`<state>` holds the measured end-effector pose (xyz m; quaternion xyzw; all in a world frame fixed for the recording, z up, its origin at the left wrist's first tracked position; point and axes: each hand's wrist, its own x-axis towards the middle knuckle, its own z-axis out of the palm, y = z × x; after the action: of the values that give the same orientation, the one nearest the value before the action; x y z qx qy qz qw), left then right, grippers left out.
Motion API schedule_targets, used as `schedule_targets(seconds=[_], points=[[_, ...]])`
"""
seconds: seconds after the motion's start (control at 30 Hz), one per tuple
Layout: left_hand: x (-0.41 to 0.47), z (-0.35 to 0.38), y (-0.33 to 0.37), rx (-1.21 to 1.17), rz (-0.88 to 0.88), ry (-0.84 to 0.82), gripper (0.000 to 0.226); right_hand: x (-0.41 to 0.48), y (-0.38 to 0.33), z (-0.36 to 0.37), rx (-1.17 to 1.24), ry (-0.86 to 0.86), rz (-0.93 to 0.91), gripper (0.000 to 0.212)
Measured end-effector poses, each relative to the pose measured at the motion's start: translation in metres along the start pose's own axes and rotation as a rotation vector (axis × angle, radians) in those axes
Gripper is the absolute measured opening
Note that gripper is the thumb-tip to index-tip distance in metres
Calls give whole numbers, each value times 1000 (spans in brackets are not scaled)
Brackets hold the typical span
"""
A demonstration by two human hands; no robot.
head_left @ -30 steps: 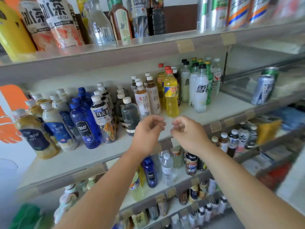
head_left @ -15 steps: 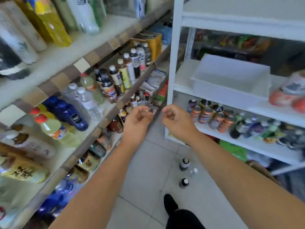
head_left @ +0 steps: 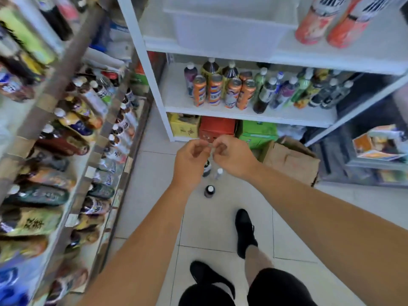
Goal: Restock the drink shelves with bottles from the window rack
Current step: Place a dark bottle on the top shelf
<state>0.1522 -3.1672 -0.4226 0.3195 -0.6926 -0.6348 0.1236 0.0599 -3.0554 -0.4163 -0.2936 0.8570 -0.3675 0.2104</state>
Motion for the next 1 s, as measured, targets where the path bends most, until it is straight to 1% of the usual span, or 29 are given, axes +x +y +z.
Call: schedule_targets(seconds=[0.1, 0.27, 0.37, 0.43, 0.53, 0.6, 0.67, 0.73, 0.77, 0.8, 0.87, 0.9, 0.93, 1.0], points=[[25, 21, -50, 21, -25, 6, 25, 20, 51, 32, -6, -56, 22, 18], [68, 52, -147, 46, -92, 8, 22, 60, 141, 94, -8, -74, 10, 18], [100, 66, -207, 57, -132, 23, 16, 84, 195, 132, -27, -94, 16, 19], [122, 73, -249, 62, -153, 51, 19, 102, 233, 157, -45, -106, 39, 19], [159, 82, -313, 143, -209, 83, 29, 125, 287, 187, -78, -58, 186, 18], [182, 88, -358, 186, -288, 89, 44, 138, 318, 210, -83, -44, 247, 17], [203, 97, -399, 228, -324, 56, 63, 151, 343, 232, -79, -70, 238, 15], [221, 110, -432, 274, -321, -2, 76, 164, 363, 253, -68, -103, 216, 16], [231, 116, -446, 290, -294, -21, 76, 170, 373, 262, -72, -118, 197, 19], [240, 122, -459, 313, -264, -27, 67, 176, 381, 270, -82, -131, 177, 22], [255, 134, -481, 374, -229, -8, 41, 184, 395, 283, -93, -153, 152, 26], [261, 138, -490, 393, -220, 8, 35, 187, 400, 288, -92, -157, 136, 26], [264, 142, -496, 394, -223, 20, 34, 189, 404, 291, -92, -159, 117, 25], [267, 147, -505, 379, -256, 61, 42, 190, 411, 293, -104, -175, 77, 24]])
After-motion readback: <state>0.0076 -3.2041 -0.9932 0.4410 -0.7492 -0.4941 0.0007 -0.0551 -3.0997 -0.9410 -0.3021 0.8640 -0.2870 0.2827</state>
